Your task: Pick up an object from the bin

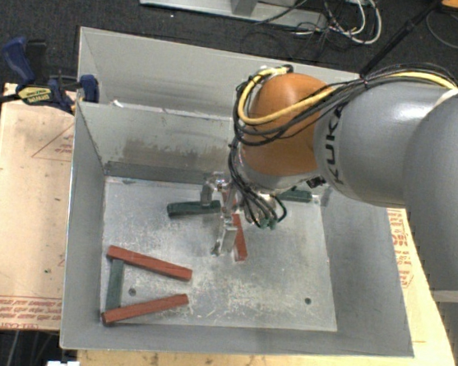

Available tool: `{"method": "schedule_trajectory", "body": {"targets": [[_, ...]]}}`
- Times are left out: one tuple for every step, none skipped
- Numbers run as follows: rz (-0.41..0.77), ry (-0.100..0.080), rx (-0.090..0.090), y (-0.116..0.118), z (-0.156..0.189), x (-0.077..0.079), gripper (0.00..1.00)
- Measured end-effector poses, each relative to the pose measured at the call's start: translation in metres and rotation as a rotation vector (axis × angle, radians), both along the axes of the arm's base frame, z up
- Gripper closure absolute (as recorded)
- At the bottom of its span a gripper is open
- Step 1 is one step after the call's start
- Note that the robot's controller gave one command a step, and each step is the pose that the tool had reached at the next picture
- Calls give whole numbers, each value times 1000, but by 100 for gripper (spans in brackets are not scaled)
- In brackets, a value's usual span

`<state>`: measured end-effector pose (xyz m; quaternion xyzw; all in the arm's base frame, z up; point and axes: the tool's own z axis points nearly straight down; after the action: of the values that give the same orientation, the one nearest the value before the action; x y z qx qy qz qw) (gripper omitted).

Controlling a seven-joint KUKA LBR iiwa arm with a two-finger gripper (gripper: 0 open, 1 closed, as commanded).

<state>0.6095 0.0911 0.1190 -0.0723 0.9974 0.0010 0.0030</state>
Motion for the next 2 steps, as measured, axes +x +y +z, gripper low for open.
{"method": "schedule_trajectory", "body": {"targets": [[150,1,0,37,-44,25,100],[150,1,1,37,-44,25,100]]}}
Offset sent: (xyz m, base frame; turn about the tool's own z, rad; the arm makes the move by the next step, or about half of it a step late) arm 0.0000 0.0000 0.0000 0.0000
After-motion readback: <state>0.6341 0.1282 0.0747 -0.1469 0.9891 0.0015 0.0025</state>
